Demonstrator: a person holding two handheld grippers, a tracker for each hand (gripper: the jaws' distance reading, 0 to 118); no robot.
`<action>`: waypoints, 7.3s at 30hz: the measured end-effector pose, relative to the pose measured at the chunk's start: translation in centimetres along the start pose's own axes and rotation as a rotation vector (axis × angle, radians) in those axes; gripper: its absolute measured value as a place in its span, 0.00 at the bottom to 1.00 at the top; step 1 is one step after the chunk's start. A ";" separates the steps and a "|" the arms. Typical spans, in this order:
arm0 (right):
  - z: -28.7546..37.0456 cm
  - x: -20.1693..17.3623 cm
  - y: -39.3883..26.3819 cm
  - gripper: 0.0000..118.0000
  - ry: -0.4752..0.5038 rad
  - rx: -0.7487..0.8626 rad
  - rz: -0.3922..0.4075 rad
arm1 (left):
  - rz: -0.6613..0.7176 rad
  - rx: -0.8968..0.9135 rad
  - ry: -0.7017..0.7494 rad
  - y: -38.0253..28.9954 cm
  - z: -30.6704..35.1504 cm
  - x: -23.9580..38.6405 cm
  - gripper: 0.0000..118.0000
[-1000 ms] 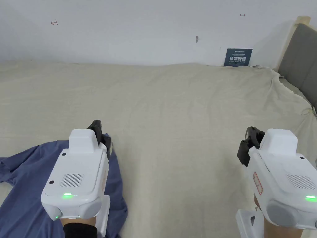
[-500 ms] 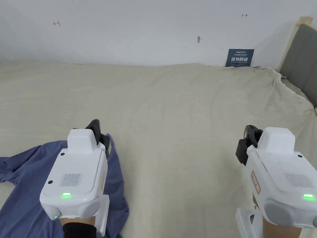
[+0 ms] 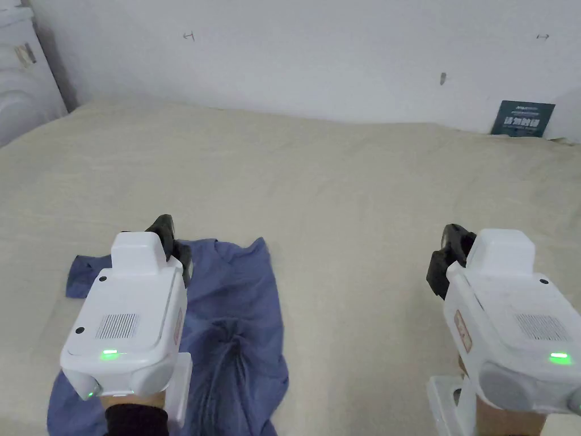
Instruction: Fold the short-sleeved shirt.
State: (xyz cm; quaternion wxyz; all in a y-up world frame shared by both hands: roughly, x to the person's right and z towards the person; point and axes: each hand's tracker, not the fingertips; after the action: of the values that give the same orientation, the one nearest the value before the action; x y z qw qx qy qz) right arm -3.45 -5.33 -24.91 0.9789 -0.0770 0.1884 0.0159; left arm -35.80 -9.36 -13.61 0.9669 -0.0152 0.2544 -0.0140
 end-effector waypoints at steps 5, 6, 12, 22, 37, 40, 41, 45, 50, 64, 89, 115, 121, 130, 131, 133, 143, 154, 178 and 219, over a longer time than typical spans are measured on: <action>-1.8 -4.0 0.1 0.00 0.091 -0.004 0.010 | -0.003 -0.011 0.101 -0.3 1.1 -4.5 0.00; -2.1 -4.8 0.0 0.00 0.110 -0.004 0.011 | -0.002 -0.013 0.113 -0.3 1.3 -5.4 0.00; -3.4 -9.5 -0.3 0.00 0.211 -0.018 0.016 | -0.015 -0.035 0.214 -0.9 3.0 -10.2 0.00; -3.8 -13.6 -0.8 0.00 0.306 -0.035 0.026 | -0.020 -0.075 0.288 -2.0 4.8 -13.8 0.00; -4.5 -11.2 -1.1 0.00 0.258 -0.049 0.040 | 0.138 -0.457 0.017 -3.9 -3.5 -11.4 0.06; -4.9 -10.3 -1.4 0.00 0.237 -0.059 0.044 | 0.117 -0.585 -0.015 -5.8 -6.3 -9.9 0.33; -5.0 -10.0 -1.5 0.00 0.229 -0.064 0.044 | 0.091 -0.657 -0.012 -6.4 -7.2 -9.1 0.49; -5.7 -8.9 -2.1 0.00 0.200 -0.085 0.045 | 0.020 -0.819 -0.032 -9.6 -10.2 -6.7 0.94; -6.4 -7.5 -2.9 0.00 0.170 -0.112 0.048 | -0.019 -0.928 -0.029 -13.6 -12.9 -5.7 0.94; -6.7 -4.7 -4.5 0.00 0.116 -0.168 0.030 | 0.025 -1.058 -0.097 -16.2 -14.6 -4.7 0.26; 0.1 3.6 -0.9 0.00 -0.005 -0.051 -0.014 | 0.283 -0.661 -0.468 2.9 -12.7 1.9 0.04; 8.2 15.8 0.0 0.00 -0.316 0.018 -0.033 | -0.122 -0.602 -1.026 6.7 -8.0 30.8 0.04; 8.0 16.1 -1.3 0.00 -0.318 -0.015 -0.047 | -0.273 -0.750 -0.985 -1.4 -7.3 32.6 0.05; 7.1 15.0 -2.9 0.00 -0.281 -0.062 -0.056 | -0.349 -1.002 -0.791 -11.1 -8.9 33.0 0.05; 7.0 14.8 -3.0 0.00 -0.277 -0.066 -0.054 | -0.353 -1.017 -0.768 -11.7 -9.0 32.9 0.05; 6.9 14.7 -3.0 0.00 -0.269 -0.073 -0.050 | -0.352 -1.015 -0.764 -12.3 -8.9 32.7 0.08; 6.8 13.8 -2.1 0.00 -0.251 -0.064 -0.026 | -0.072 -0.755 -0.705 -4.7 -7.1 26.8 0.95; 6.6 12.3 -0.1 0.00 -0.228 0.003 -0.019 | -0.011 -0.287 -0.491 4.8 -2.9 17.0 0.95; 6.6 10.5 -0.2 0.00 -0.198 0.032 -0.004 | -0.020 -0.090 -0.352 1.7 -1.3 12.7 0.00; 2.2 12.5 -4.9 0.00 -0.176 -0.168 -0.050 | -0.162 -0.982 -0.506 -14.8 -5.9 19.5 0.00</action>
State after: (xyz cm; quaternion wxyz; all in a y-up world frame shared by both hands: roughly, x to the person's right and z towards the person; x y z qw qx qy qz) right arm 9.23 -9.75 -26.81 0.9819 -0.1619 0.0976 0.0140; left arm -22.06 -24.99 -27.77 0.8730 -0.4862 -0.0108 0.0359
